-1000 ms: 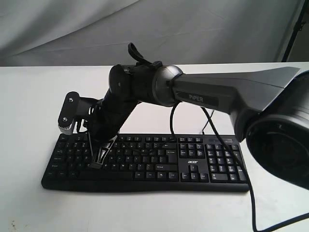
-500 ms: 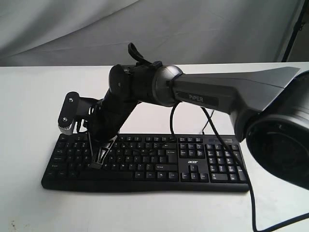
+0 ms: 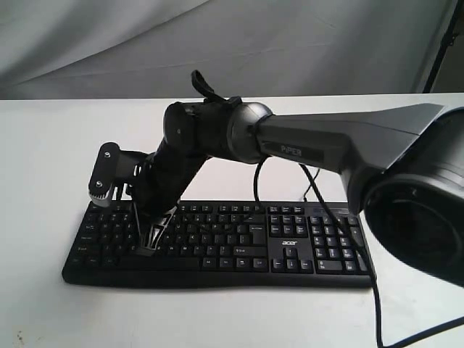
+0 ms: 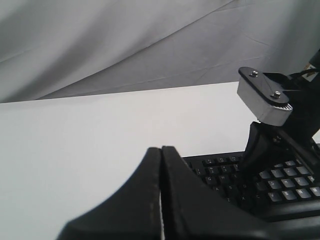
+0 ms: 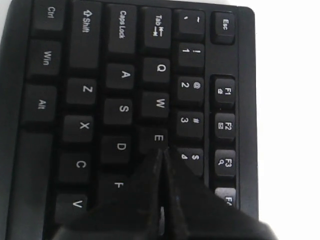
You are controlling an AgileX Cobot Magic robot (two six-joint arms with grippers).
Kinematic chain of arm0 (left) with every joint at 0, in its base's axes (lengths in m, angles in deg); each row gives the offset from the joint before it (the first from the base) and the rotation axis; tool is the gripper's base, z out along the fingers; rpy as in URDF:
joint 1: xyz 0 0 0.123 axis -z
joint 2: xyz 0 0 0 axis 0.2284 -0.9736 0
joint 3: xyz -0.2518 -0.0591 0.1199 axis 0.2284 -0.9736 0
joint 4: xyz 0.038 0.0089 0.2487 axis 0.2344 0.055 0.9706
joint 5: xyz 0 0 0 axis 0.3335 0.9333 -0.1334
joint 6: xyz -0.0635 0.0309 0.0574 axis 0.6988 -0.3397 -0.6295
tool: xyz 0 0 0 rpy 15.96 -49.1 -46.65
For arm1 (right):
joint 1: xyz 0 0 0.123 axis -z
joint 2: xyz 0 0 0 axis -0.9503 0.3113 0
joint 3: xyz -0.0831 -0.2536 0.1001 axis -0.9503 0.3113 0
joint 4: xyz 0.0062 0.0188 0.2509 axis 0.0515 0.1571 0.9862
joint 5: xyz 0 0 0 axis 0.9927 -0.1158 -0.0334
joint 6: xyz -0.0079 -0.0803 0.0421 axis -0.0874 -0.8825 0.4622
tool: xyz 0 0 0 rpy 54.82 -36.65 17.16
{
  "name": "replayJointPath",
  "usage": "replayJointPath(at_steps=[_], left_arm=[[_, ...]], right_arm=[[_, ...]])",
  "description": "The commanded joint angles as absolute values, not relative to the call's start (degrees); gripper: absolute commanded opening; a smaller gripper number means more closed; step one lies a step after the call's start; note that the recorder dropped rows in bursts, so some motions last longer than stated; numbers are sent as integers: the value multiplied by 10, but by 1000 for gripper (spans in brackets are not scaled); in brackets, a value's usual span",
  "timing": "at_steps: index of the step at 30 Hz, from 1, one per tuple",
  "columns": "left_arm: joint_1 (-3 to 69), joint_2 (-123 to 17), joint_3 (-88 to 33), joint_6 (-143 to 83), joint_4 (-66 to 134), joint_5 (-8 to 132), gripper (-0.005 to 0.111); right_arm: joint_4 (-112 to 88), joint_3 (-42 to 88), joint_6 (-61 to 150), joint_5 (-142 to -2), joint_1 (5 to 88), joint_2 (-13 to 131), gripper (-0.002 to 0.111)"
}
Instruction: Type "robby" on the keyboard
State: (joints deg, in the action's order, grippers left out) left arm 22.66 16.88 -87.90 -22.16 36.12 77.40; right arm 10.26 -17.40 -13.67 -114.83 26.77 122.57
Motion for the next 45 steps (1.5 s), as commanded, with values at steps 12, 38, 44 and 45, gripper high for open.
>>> replayJointPath(at_steps=[12,38,44,45], left_arm=[[230,171,-882,-220,364,771,0],[230,171,-882,-220,364,771,0],[230,171,-882,-220,364,771,0],[230,171,-882,-220,364,771,0]], right_arm=[[105,-179,-144,-1159,265,1221,0],[107,-179,-146,-1164,264,1223,0],[107,-179,-144,-1164,264,1214,0],[107,-179,-143,-1164,264,1209,0]])
